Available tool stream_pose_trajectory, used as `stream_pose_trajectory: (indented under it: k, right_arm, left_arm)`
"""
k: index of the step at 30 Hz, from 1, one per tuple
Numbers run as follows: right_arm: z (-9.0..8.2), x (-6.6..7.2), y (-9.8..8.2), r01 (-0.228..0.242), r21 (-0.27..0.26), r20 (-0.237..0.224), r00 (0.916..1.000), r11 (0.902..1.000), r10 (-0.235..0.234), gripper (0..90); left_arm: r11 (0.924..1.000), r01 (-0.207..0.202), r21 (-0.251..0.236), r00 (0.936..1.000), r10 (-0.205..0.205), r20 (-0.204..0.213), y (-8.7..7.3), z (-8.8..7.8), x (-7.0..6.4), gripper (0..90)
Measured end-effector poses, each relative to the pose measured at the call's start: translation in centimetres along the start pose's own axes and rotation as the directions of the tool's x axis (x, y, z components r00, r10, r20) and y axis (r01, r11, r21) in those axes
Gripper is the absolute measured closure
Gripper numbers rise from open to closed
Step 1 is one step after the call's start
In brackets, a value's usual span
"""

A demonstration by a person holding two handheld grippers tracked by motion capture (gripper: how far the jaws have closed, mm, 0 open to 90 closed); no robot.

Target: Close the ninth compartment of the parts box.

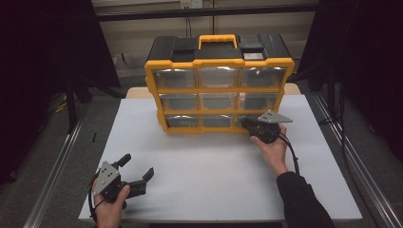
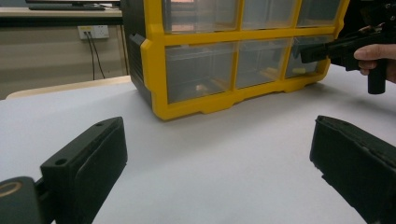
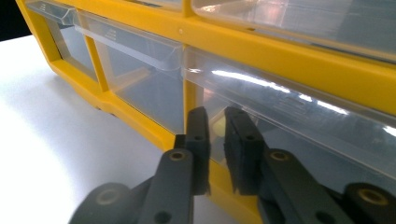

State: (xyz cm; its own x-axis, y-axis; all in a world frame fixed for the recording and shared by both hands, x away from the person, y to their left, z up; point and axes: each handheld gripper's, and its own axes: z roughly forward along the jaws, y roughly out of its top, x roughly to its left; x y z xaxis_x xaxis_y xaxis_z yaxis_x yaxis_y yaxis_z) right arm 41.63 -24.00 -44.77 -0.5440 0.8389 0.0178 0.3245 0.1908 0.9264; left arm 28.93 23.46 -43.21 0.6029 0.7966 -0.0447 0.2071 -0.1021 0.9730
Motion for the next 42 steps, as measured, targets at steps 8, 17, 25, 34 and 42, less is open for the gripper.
stream_pose_trajectory:
  k: [8,17,25,34,42]
  right_arm:
    - [0.1,0.5,-0.2,-0.026,0.014,-0.011,0.9996,0.9996,0.026,54.8]
    - [-0.2,1.0,-0.2,-0.038,0.019,-0.010,0.9992,0.9991,0.038,32.6]
    - [-0.7,0.9,-0.6,-0.064,0.014,0.028,0.9976,0.9979,0.063,14.1]
    - [-1.6,1.1,-0.6,-0.101,0.001,0.048,0.9937,0.9949,0.101,3.1]
    - [-2.9,1.5,-0.7,-0.077,-0.026,0.062,0.9949,0.9967,0.079,4.0]
  left_arm:
    - [1.0000,-0.002,-0.002,1.0000,0.002,0.000,0.0,-0.1,0.0,4.0]
    - [1.0000,-0.008,-0.002,1.0000,0.008,-0.001,0.0,-0.2,0.1,4.0]
    - [1.0000,-0.007,-0.003,0.9999,0.007,-0.009,0.0,-0.4,0.1,3.9]
    - [1.0000,-0.005,-0.007,0.9999,0.005,-0.012,0.0,-0.4,0.1,3.9]
    - [1.0000,-0.006,-0.004,0.9999,0.006,-0.015,0.0,-0.4,0.1,3.9]
